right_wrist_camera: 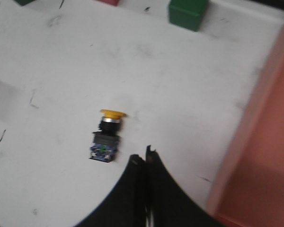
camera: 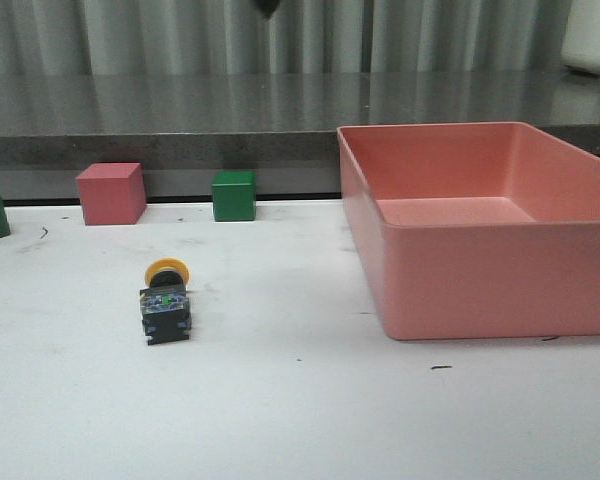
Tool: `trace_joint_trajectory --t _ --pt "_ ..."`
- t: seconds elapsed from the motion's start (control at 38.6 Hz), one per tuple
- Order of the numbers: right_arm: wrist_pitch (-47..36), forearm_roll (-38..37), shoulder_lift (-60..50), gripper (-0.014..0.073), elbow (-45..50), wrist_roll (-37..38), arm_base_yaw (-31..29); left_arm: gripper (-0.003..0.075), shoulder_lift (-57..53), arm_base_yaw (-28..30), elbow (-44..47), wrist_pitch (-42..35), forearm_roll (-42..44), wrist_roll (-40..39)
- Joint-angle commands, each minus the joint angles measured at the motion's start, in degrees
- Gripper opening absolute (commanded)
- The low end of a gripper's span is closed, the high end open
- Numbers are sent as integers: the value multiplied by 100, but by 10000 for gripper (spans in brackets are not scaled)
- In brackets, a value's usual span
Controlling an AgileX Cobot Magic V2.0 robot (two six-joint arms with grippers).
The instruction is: Place and stand button with both arms
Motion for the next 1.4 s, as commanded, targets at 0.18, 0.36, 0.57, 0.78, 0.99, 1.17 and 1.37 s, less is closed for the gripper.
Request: trace_joint_trajectory --t 0.18,0.36,0.57,0.78,0.99,1.17,1.37 --pt "548 -97 -1950 -63 1742 -483 -1415 680 78 -1 -213 -472 -4 -48" --pt "212 -149 -3149 -63 3156 -484 -2237 680 78 -1 -213 -472 -4 -48" --pt "-782 -269 -4778 -63 4946 -484 -2621 680 78 -1 -213 -472 -4 -48" --pt "-2306 -571 -6573 -63 6918 -508 -2621 680 78 -1 -213 -472 -4 -48" --pt "-3045 -1054 -8384 -63 8381 -508 -2621 680 78 -1 -213 -472 -4 -48" --pt "-3183 -1059 -9672 -63 9127 -508 -2621 680 78 -1 -213 -472 -4 -48" --pt "-3056 -1054 -10405 -63 9315 -508 -2621 680 78 -1 -213 -483 -4 -48"
